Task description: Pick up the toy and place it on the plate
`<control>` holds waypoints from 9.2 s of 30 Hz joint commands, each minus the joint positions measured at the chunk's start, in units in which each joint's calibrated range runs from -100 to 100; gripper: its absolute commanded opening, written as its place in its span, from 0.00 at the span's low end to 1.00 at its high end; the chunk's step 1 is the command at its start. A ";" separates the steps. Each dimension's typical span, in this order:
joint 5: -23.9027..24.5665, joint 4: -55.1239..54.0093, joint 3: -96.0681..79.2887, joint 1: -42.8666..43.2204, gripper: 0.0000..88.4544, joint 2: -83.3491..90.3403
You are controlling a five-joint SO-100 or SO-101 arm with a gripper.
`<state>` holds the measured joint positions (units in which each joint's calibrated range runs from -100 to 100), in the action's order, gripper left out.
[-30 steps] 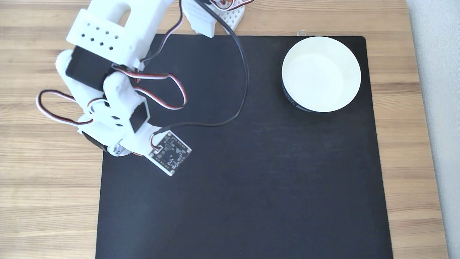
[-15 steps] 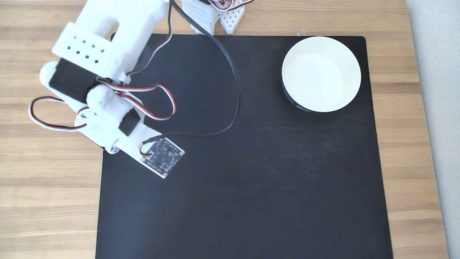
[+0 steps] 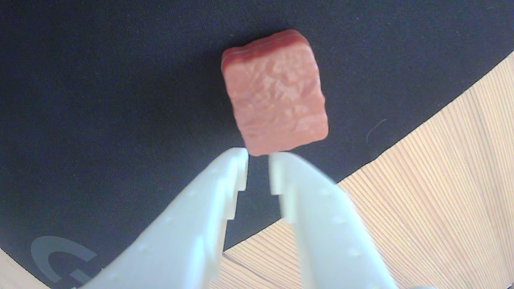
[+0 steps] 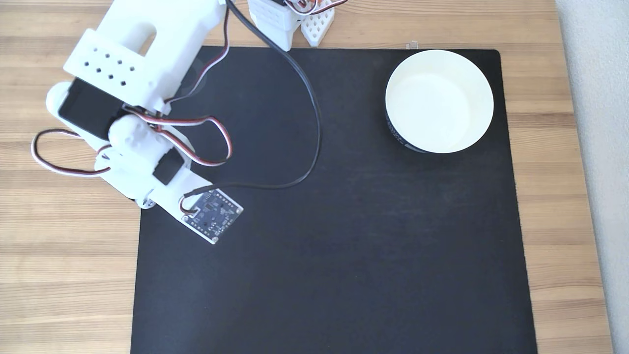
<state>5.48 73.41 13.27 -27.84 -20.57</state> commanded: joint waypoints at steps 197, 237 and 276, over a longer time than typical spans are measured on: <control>17.27 -37.25 -99.03 78.99 0.24 89.89; 2.50 -37.59 -112.46 27.05 0.03 119.65; -0.73 -20.32 -112.82 25.21 0.03 119.73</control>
<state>4.56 52.72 -98.77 -2.37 98.33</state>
